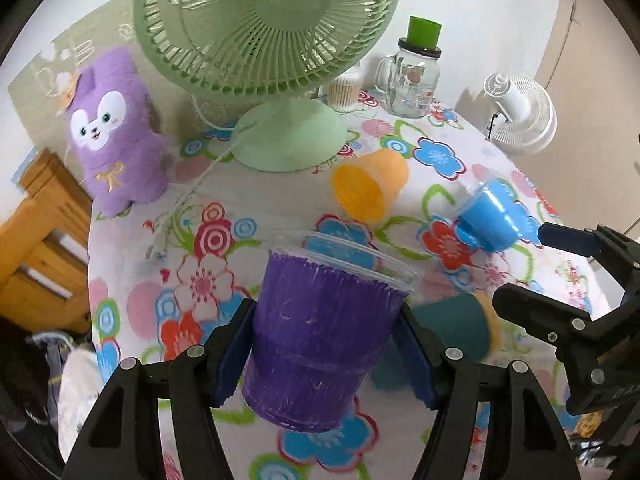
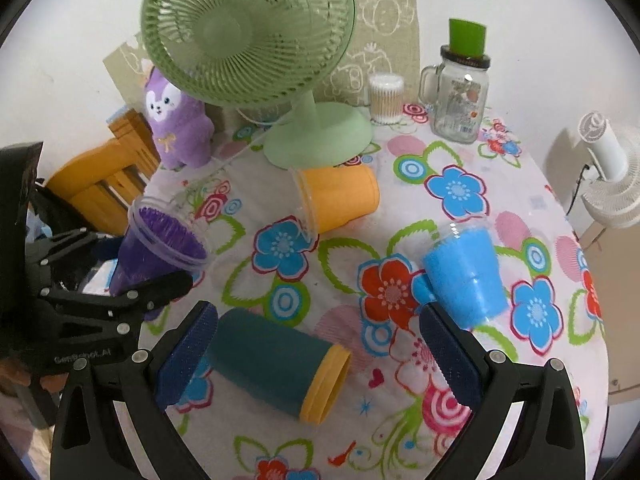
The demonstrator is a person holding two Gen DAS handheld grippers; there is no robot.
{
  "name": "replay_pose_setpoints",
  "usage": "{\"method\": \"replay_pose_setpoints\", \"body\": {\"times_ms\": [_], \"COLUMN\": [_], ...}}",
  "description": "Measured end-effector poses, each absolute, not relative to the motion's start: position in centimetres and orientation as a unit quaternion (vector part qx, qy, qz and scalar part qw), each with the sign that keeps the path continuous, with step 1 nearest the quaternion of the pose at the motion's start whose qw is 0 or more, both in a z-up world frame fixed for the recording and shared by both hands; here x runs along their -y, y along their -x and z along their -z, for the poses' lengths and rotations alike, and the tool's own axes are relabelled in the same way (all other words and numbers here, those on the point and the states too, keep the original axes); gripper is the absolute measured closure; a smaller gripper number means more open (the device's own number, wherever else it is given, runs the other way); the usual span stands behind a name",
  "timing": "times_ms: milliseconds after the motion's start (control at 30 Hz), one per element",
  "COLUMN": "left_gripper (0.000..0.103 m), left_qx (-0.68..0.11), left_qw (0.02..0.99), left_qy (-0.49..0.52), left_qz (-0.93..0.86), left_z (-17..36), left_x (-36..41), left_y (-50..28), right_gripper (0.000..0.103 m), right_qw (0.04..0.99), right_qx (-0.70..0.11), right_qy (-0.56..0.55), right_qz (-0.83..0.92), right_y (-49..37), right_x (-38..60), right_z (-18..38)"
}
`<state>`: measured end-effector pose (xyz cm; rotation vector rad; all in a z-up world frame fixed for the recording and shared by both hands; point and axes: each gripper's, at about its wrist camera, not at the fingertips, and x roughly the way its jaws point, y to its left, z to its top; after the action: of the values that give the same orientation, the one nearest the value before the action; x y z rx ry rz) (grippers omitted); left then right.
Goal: Flip cup upside down
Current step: 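Close the right gripper around the purple cup's body, then lift the purple cup with the right gripper off the table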
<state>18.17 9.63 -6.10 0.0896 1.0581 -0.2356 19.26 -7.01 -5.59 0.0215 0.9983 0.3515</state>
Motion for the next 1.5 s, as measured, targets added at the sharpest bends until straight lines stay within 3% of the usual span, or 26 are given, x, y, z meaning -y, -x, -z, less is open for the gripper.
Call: {"method": "replay_pose_setpoints", "body": {"times_ms": [667,1500], "left_gripper": [0.034,0.033], "left_qx": [-0.520,-0.551], "left_qw": [0.851,0.824], "left_qy": [0.025,0.129], "left_qz": [0.064,-0.031], "left_z": [6.6,12.7], "left_x": [-3.9,2.0], "left_y": [-8.0,-3.8], "right_gripper": [0.001,0.001], "right_qw": [0.868,0.847], "right_qx": [-0.469,-0.488], "right_qy": [0.009,0.063], "right_qz": [-0.165,-0.203], "right_y": [-9.4,-7.2], "right_x": [12.8,17.9], "right_z": [5.0,8.8]}}
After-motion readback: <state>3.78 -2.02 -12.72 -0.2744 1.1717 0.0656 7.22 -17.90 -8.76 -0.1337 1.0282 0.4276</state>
